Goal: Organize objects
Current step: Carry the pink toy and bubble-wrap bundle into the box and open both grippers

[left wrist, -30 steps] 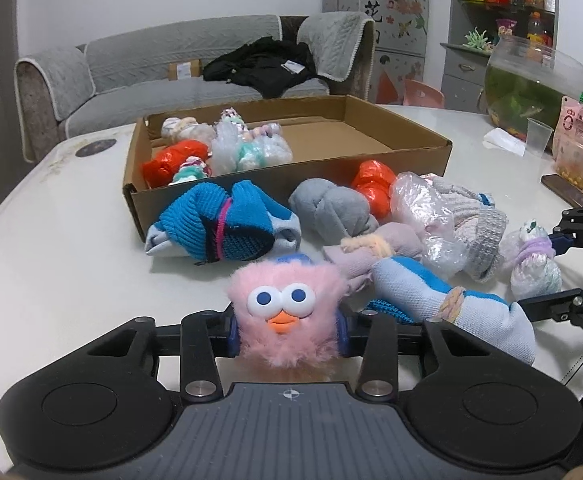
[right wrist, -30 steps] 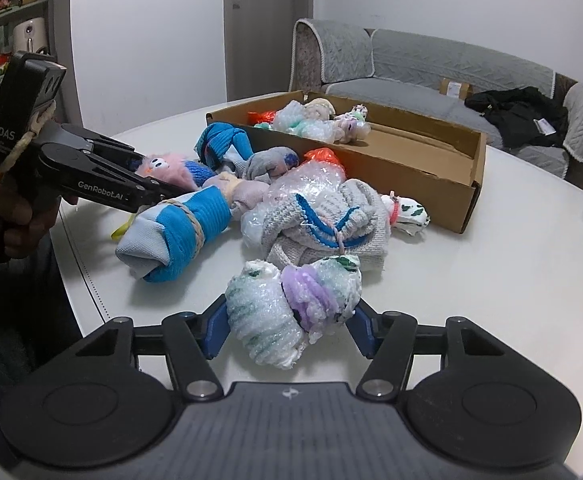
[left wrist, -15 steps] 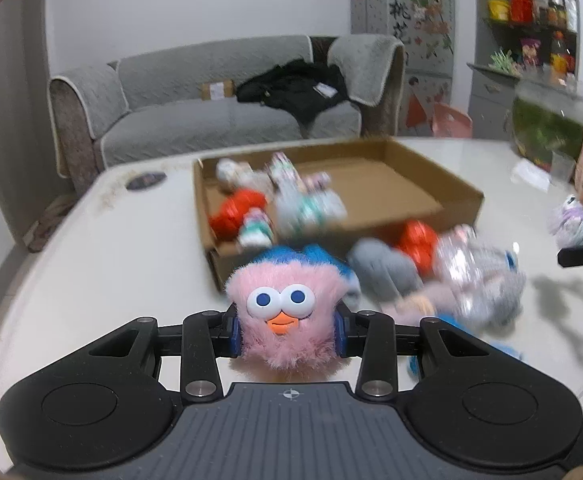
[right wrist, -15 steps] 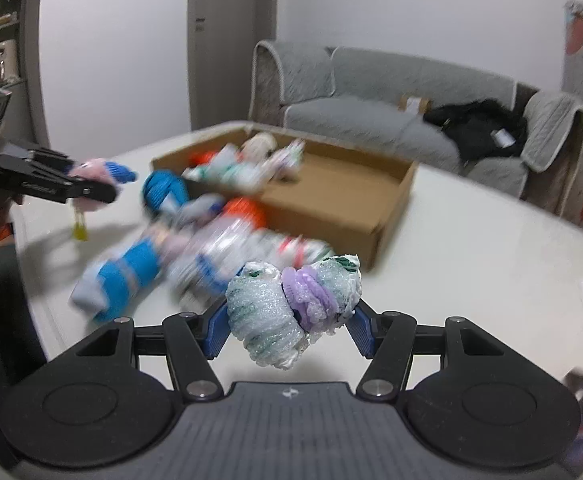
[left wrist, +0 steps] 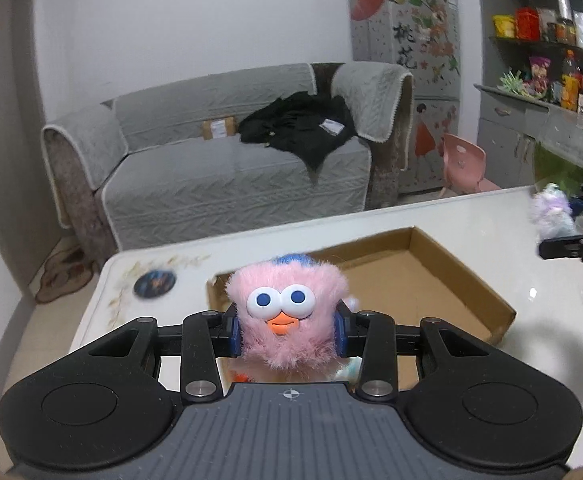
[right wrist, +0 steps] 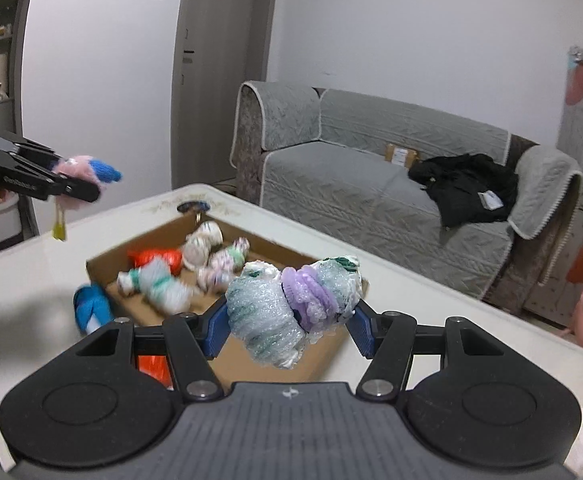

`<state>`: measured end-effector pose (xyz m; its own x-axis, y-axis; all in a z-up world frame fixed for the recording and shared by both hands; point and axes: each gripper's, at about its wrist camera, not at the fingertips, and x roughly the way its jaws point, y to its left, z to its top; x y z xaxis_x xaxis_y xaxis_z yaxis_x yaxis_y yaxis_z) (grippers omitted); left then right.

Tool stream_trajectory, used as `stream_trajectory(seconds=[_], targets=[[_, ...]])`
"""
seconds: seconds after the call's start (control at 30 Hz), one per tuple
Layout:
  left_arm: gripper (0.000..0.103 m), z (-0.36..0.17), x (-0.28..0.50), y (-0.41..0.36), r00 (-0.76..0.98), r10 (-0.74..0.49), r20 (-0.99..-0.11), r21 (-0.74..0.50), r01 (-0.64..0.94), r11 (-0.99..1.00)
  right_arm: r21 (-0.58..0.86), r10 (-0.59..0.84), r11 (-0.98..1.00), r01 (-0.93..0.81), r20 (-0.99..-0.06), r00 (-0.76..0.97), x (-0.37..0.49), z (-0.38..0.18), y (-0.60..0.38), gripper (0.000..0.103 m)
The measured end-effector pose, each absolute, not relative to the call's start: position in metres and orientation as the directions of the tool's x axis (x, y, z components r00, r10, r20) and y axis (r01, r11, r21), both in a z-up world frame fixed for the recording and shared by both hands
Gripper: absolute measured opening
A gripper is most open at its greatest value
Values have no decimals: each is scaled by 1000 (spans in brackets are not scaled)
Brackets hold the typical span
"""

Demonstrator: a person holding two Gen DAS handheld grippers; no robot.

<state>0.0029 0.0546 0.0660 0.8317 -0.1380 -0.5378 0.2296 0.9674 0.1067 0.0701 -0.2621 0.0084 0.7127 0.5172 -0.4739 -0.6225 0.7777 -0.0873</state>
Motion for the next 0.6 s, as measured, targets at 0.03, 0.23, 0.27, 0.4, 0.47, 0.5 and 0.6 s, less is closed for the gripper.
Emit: stream_trajectory(seconds=[0.03, 0.23, 0.27, 0.4, 0.47, 0.5, 0.6], targets=[[47, 67, 12, 50, 827, -145, -543, 112, 242, 964, -78, 528, 772, -631, -475, 704, 78, 9, -259, 57], [47, 53, 79, 22, 779, -190, -598, 78, 292, 953, -44, 561, 745, -666, -498, 661, 132, 3, -231, 57], [47, 47, 92, 14, 771, -188, -608, 81, 296, 952, -49, 560, 740, -671, -509, 654, 139, 1, -224, 57], [47, 21, 140, -10, 727, -198, -658, 65, 317, 946, -74, 538, 724, -686, -562, 628, 170, -18, -199, 57], [47, 5, 162, -18, 703, -189, -685, 66, 319, 946, -79, 521, 720, -689, -594, 613, 182, -29, -193, 57], [47, -4, 172, -22, 692, -181, -699, 71, 318, 945, -81, 513, 720, -689, -607, 607, 189, -34, -191, 57], [47, -26, 190, -24, 664, -161, -730, 78, 315, 946, -89, 485, 718, -690, -647, 589, 205, -51, -185, 57]])
